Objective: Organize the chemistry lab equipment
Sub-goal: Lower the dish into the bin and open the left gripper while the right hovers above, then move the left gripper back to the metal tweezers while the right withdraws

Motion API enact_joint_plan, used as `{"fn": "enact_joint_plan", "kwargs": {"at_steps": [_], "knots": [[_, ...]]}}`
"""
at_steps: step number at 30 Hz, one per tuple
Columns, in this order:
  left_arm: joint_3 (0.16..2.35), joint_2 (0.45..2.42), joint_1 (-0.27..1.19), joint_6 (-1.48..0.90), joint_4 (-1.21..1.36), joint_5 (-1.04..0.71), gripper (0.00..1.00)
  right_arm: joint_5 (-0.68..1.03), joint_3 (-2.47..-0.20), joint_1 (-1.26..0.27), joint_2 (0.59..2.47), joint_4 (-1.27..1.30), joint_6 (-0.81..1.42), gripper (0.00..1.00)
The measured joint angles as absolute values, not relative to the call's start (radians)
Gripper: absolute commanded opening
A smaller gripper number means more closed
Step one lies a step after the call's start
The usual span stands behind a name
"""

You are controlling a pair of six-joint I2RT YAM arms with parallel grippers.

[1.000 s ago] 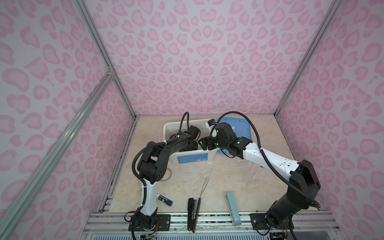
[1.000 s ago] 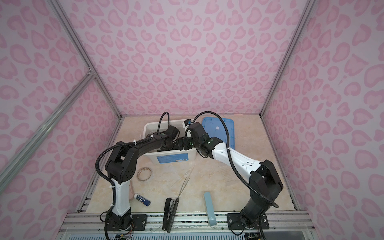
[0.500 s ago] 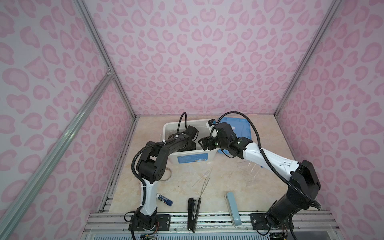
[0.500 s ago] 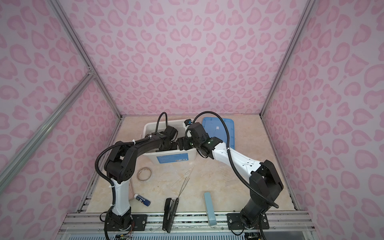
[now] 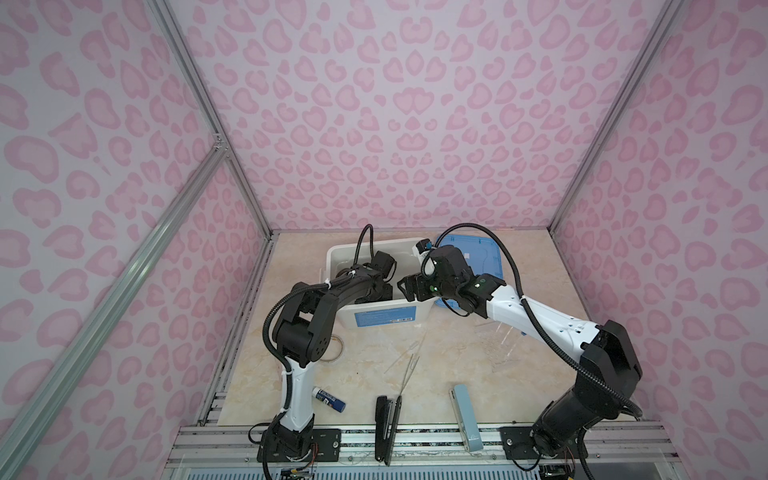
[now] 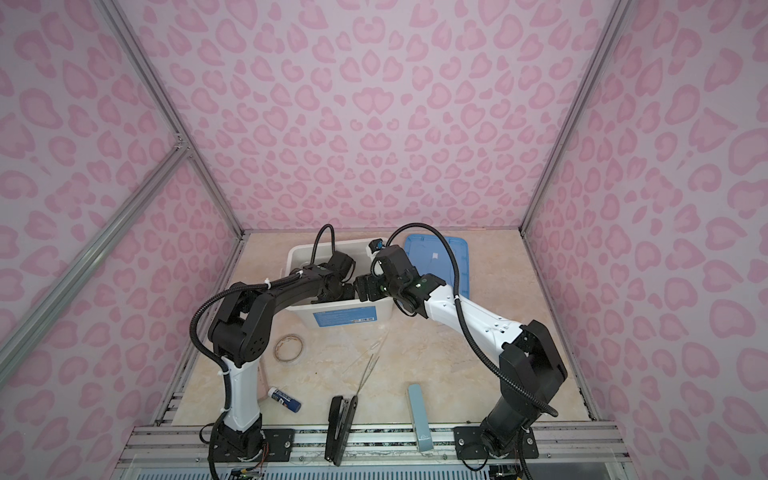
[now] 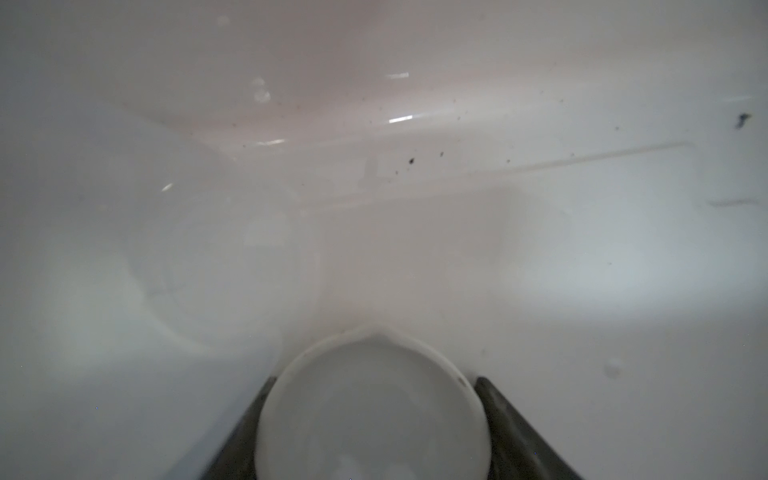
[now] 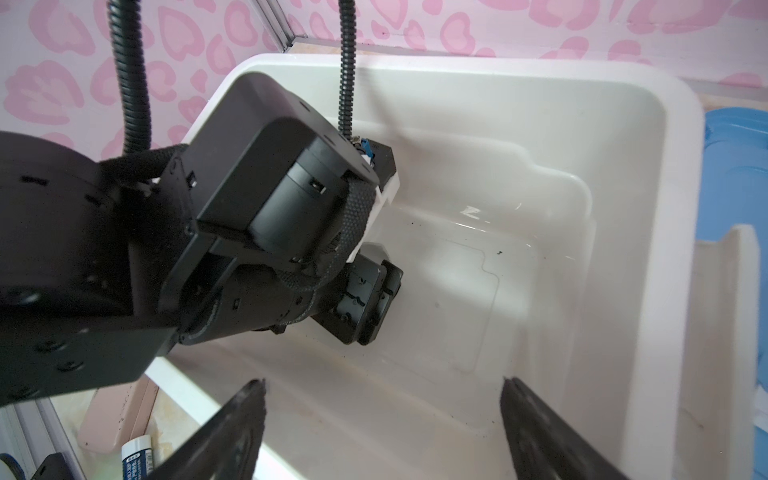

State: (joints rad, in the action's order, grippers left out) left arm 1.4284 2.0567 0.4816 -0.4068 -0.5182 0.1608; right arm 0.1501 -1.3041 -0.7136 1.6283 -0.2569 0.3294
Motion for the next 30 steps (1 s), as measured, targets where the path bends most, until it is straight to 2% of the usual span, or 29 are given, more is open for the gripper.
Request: {"fn": "enact_joint_plan", "kwargs": {"at_steps": [10,19,30], "knots": [[1.428,2.055,0.482,-0.400,-0.516,0.149,0.82,0.150,-1.305,-0.716,1.628,-0.262,0.329,0.89],[1.428,2.003,0.482,-0.400,-0.529,0.127,1.00,0.148,-1.320,-0.718,1.627,-0.280,0.329,0.89],[1.438,1.896,0.482,-0.400,-0.558,0.126,0.98,0.107,-1.363,-0.716,1.579,-0.329,0.308,0.92]]}}
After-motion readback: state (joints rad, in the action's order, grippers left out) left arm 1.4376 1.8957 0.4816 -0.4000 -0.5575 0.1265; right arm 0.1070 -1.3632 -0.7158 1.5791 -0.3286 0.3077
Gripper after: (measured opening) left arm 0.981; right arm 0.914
